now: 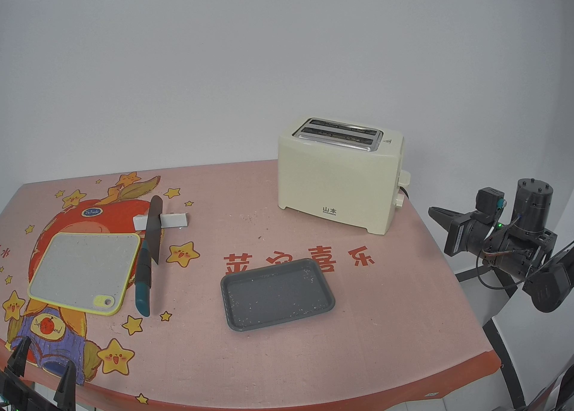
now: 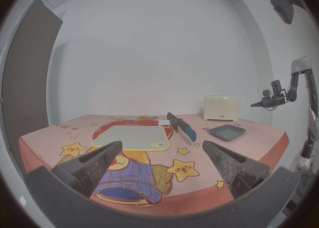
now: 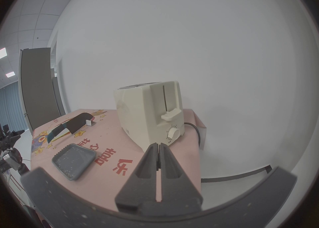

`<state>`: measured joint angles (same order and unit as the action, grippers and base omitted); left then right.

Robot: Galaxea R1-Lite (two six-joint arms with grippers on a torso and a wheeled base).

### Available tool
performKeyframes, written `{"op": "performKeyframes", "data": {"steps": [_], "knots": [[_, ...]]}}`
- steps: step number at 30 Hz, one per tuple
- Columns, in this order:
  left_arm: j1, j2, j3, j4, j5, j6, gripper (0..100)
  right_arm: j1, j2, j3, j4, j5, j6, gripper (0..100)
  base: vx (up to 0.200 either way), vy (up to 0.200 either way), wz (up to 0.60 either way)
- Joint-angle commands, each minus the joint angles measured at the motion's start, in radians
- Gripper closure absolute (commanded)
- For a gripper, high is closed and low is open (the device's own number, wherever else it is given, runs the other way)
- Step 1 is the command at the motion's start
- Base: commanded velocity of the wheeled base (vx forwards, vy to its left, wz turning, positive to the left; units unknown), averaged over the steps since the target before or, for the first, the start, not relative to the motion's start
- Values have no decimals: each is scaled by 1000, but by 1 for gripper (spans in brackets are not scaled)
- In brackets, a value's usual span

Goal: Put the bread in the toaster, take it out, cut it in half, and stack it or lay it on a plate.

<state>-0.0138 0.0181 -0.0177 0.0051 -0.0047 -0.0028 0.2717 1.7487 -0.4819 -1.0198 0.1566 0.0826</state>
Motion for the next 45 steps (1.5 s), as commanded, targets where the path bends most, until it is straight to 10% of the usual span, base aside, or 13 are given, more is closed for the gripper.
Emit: {"op": "performKeyframes", "data": {"steps": [1,45], "knots": [[0,-9,16,-1,0,0,0,-3,71,-4,-14,0,0,100,0,0,0],[0,-9,16,-1,2,-3,0,-9,380,-196,-296,0,39,100,0,0,0]]}}
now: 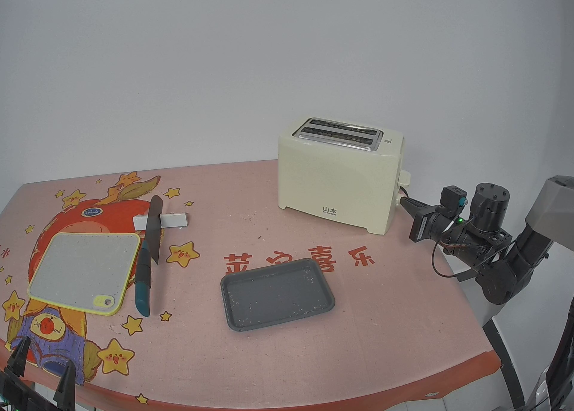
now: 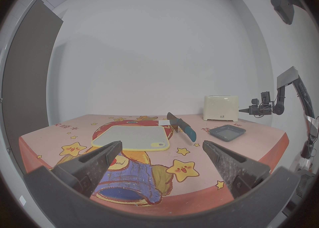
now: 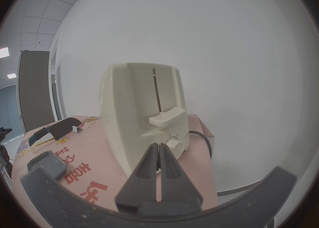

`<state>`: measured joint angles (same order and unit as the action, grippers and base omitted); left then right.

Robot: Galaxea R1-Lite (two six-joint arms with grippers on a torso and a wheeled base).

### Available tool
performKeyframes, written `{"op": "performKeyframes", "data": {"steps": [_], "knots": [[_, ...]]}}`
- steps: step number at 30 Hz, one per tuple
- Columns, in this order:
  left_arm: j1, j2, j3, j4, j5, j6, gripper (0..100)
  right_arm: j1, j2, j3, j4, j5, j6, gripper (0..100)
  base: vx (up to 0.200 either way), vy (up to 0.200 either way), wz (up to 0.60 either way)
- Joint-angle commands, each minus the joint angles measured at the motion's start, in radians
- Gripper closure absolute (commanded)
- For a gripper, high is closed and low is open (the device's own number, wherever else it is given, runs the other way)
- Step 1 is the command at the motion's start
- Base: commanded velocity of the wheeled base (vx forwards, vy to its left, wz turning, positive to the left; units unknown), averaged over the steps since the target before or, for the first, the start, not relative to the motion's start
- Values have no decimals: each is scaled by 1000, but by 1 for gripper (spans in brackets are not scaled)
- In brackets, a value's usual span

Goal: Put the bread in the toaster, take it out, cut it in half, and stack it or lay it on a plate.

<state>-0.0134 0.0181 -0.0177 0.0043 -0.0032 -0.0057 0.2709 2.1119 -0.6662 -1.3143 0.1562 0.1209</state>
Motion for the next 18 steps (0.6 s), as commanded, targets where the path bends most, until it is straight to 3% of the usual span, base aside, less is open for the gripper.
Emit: {"op": "performKeyframes", "data": {"steps": [1,18], "knots": [[0,-9,16,0,0,0,0,-9,17,-15,-2,0,0,100,0,0,0],[0,-9,16,0,-8,4,0,-9,36,-32,-2,-1,19,100,0,0,0]]}}
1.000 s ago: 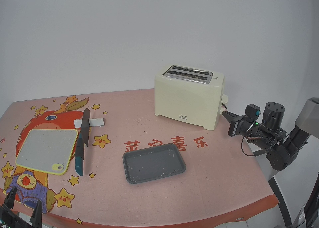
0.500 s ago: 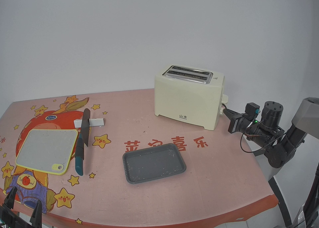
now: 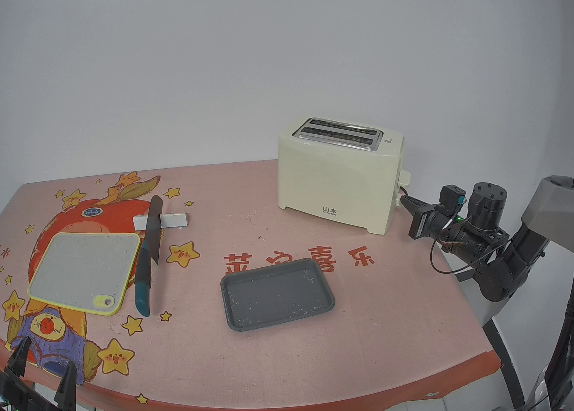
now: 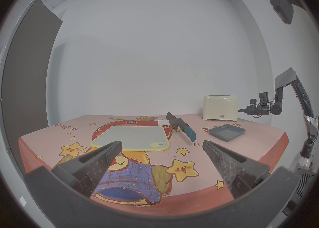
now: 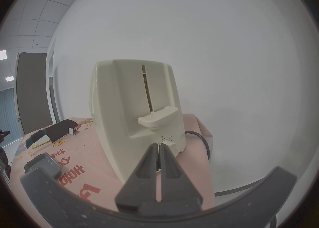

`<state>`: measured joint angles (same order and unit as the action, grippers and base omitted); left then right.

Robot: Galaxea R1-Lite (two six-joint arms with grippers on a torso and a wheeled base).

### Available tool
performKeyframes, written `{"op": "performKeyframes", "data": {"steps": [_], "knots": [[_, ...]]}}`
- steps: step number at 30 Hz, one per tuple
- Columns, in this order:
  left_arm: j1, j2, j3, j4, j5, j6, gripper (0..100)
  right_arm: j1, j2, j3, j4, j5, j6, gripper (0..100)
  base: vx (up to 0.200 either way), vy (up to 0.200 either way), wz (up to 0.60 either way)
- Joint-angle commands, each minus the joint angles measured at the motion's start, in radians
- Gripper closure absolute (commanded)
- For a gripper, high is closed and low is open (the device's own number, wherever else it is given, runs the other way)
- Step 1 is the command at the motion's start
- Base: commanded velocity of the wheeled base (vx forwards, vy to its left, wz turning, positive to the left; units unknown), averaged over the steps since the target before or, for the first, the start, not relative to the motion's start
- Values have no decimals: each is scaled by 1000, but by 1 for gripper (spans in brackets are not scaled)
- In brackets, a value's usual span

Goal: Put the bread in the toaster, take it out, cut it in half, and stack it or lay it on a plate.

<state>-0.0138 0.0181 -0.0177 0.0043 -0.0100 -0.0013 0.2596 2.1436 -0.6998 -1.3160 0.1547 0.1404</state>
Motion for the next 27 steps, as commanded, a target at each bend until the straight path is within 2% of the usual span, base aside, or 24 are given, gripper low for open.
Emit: {"op": "performKeyframes", "data": {"steps": [1,27], "knots": [[0,-9,16,0,-1,0,0,4,9,3,0,0,-1,100,0,0,0],[0,-9,16,0,-1,-2,0,-3,39,-7,0,-1,-1,100,0,0,0]]}}
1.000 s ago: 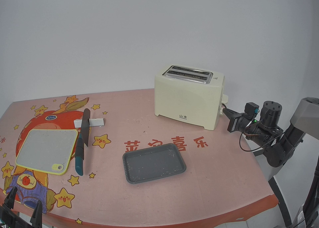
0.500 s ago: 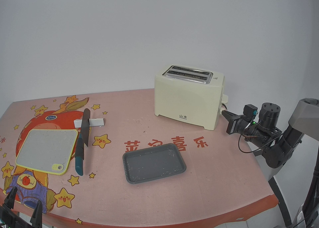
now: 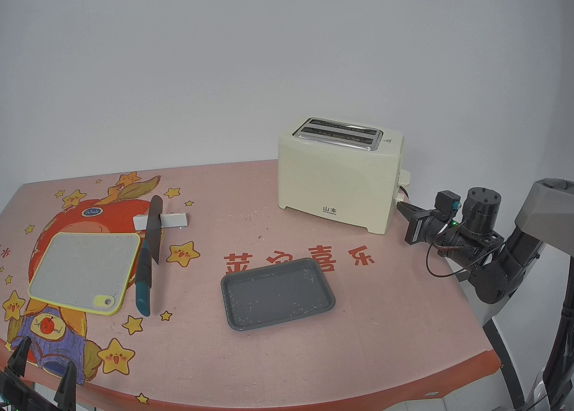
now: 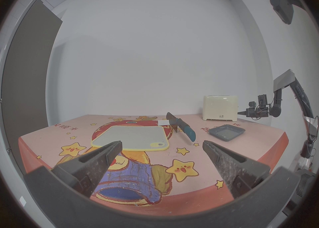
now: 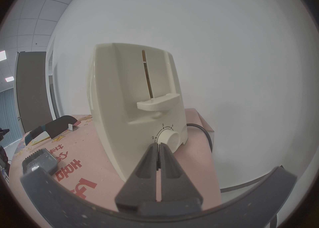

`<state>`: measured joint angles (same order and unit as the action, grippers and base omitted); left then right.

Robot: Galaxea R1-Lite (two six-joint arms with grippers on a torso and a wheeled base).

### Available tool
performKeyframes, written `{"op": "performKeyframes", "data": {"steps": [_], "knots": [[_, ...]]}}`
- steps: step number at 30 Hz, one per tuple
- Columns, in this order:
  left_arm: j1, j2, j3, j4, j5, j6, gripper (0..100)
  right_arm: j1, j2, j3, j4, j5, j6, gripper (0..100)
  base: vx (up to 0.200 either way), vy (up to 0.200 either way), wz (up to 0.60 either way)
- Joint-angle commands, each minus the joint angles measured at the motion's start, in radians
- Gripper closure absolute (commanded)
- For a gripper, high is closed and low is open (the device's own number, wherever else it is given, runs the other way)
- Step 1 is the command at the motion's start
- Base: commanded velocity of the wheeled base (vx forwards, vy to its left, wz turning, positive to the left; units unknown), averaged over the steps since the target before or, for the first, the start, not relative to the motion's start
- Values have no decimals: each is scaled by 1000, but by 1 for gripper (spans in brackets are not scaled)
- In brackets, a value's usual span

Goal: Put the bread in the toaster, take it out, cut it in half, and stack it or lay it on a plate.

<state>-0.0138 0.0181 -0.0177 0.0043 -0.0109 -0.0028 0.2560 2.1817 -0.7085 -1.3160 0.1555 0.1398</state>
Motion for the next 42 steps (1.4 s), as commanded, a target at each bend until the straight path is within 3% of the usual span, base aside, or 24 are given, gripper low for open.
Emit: {"op": "performKeyframes", "data": {"steps": [1,42], "knots": [[0,-9,16,0,0,0,0,0,1,1,0,-2,0,100,0,0,0],[0,-9,16,0,3,0,0,-6,21,12,-32,-2,-6,100,0,0,0]]}}
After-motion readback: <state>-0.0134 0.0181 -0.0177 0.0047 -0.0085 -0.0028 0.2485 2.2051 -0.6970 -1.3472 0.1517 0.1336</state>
